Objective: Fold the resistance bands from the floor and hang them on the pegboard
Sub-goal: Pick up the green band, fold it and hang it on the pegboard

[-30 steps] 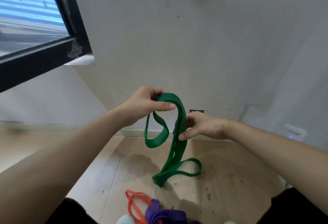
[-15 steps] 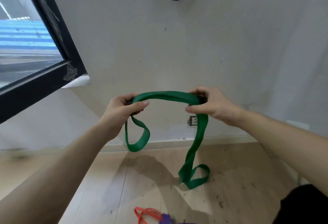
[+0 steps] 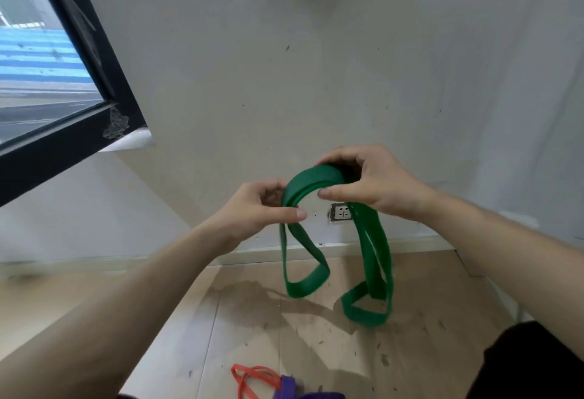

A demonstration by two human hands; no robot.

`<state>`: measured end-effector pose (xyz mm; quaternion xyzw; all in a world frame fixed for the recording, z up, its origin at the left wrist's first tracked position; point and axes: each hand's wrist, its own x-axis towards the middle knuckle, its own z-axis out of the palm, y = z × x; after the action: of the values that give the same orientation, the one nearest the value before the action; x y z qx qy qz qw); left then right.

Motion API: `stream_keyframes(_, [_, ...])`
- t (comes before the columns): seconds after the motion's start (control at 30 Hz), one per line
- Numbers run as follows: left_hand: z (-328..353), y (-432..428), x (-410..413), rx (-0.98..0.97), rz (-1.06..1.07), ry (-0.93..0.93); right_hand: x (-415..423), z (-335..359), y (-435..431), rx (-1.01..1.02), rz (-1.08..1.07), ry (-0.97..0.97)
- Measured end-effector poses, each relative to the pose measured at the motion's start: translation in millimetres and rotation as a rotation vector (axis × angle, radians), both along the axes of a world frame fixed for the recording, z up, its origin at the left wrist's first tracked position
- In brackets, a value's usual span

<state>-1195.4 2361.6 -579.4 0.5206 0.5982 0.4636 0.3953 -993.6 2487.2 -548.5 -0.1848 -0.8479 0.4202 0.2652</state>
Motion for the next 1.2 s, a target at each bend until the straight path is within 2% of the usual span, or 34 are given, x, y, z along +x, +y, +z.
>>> stream_keyframes(0.1, [-1.0,2.5,12.2,0.023,-0.018,-0.006,-3.1,-9.5,-0.9,0.013,0.047,-0.104])
stream_keyframes(0.23, [-3.7,5.3,23.2,0.027,0.031,0.083,-5.8,-23.0,-0.6,-0.034,0.118,-0.178])
stream_keyframes(0.43, [-1.1,3.7,19.4,0.077,0.059,0.157,-4.8,-45.6,11.2,-0.206,0.171,-0.284])
stream_keyframes(0.57, [6.8,-2.9,10.6,0.131,0.054,0.149,-9.7,-57.1,9.9,-0.358,0.182,-0.269])
stream_keyframes(0.77, [14.5,-9.5,-0.6,0.218,0.12,0.036,-21.7,-72.6,6.7,-0.437,0.224,-0.297])
stream_keyframes(1.0, [11.3,-17.8,-27.5,0.206,0.195,-0.03,-18.3,-54.0,9.8,-0.385,0.151,-0.221])
stream_keyframes(1.2, [2.0,-18.9,-42.2,0.143,0.208,0.024,-10.3,-38.7,6.3,-0.197,0.049,-0.229])
